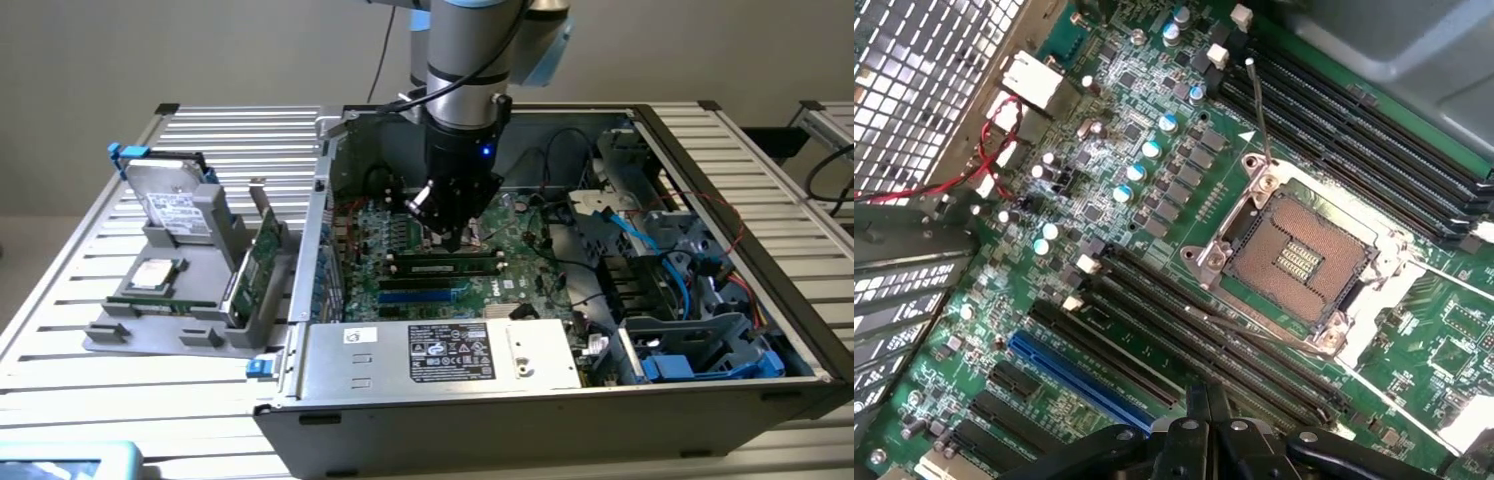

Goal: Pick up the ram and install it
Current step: 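Press down the ram until it locks into place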

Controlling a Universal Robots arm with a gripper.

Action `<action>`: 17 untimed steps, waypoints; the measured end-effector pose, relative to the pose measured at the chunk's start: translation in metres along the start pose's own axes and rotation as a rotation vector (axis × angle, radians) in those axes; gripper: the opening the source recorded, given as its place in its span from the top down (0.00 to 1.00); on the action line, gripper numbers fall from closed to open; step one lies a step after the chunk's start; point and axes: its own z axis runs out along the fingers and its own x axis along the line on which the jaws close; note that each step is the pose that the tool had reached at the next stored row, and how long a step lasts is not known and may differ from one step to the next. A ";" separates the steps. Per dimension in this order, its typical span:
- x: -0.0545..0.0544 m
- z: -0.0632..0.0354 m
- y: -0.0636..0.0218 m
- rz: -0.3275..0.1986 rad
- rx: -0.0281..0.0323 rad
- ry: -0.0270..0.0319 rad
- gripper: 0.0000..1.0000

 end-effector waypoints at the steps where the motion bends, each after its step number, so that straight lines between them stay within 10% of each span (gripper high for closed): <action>1: 0.000 0.0000 0.0000 0.013 -0.0007 0.0007 0.89; 17: 0.000 0.0000 0.0000 0.227 -0.0109 0.0106 0.89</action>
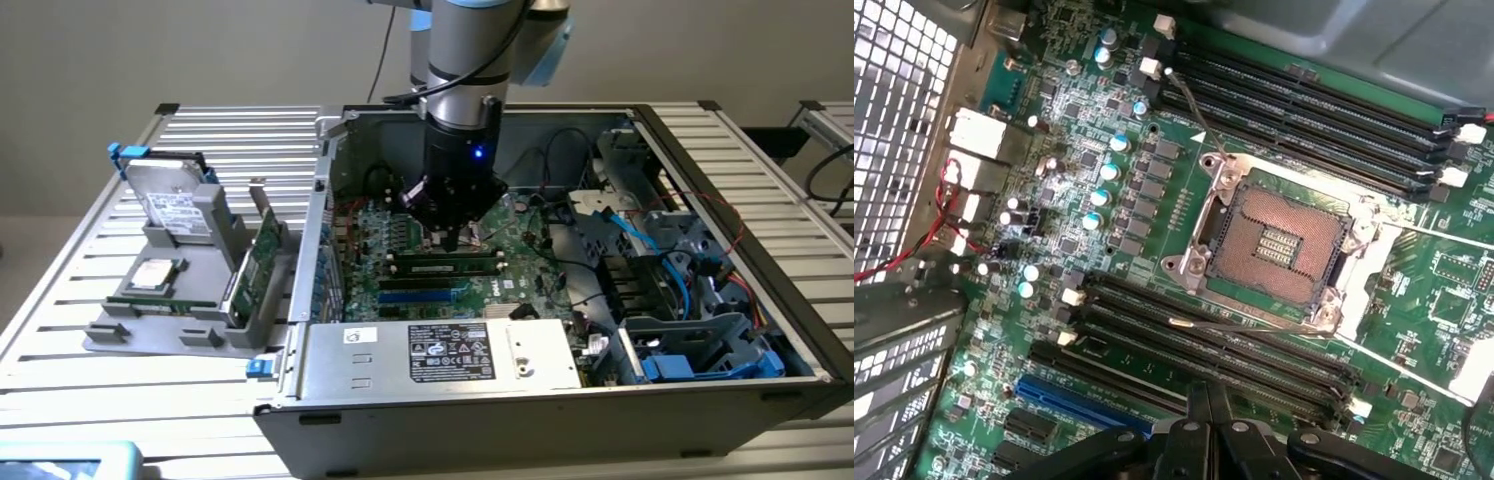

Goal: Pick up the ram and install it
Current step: 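Press down the ram until it locks into place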

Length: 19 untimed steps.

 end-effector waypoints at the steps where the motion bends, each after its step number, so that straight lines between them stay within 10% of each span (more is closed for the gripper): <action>1: 0.000 0.0000 0.0000 0.013 -0.0005 0.0003 0.89; 13: 0.000 0.0000 0.0000 0.152 -0.0029 -0.0061 0.89; 19: 0.000 0.0000 0.0000 0.207 0.0065 -0.0114 0.89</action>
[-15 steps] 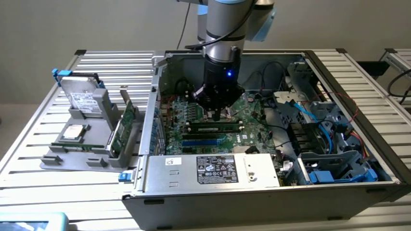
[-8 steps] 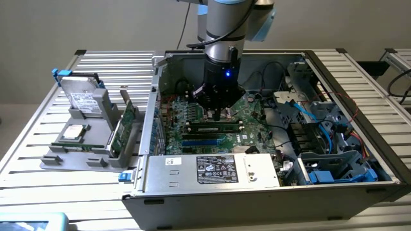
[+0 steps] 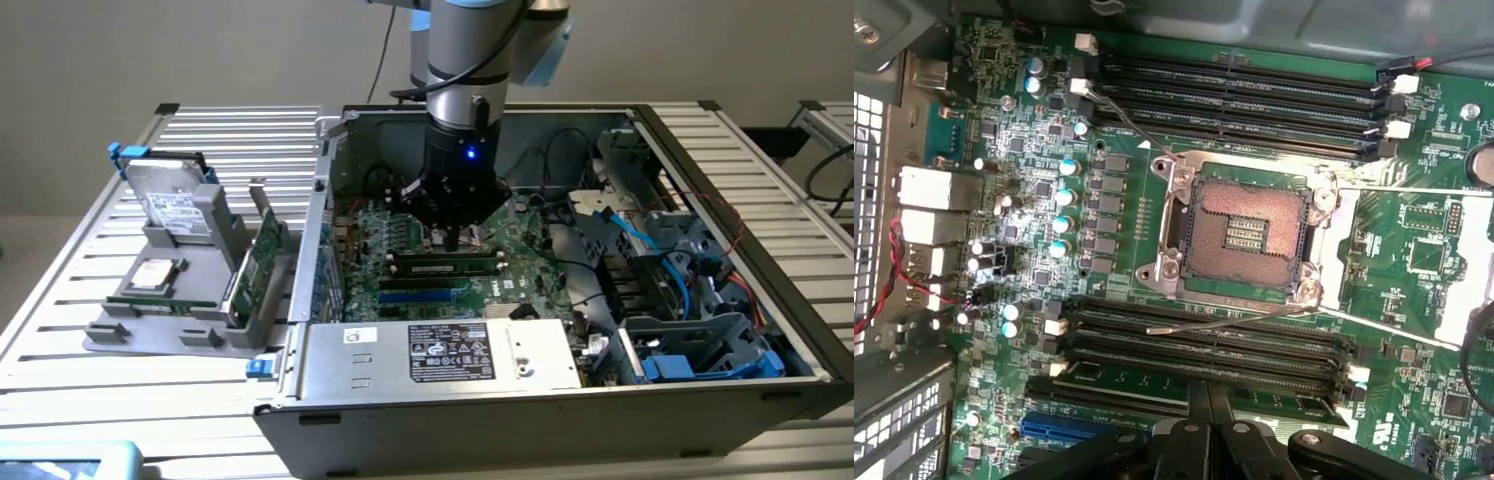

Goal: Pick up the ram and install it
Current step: 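Press down the ram until it locks into place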

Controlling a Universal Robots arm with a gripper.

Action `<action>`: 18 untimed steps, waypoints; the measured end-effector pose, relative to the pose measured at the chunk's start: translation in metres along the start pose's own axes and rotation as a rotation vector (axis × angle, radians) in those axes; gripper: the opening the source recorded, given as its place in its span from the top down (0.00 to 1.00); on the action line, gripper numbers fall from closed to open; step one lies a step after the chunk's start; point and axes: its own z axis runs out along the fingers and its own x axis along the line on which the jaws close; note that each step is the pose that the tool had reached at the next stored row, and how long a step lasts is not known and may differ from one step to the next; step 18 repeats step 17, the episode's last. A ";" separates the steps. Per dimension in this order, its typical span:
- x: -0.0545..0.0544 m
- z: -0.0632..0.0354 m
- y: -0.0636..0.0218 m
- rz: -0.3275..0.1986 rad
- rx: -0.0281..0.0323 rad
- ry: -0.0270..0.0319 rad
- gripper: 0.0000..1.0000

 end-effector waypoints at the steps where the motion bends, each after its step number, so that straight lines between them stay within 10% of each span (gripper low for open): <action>1: 0.000 0.0000 0.0000 0.008 0.0035 -0.0015 0.89; 10: 0.000 0.0000 0.0000 0.075 0.0410 -0.0107 0.89; 18: 0.000 0.0000 0.0000 0.076 0.0421 -0.0105 0.89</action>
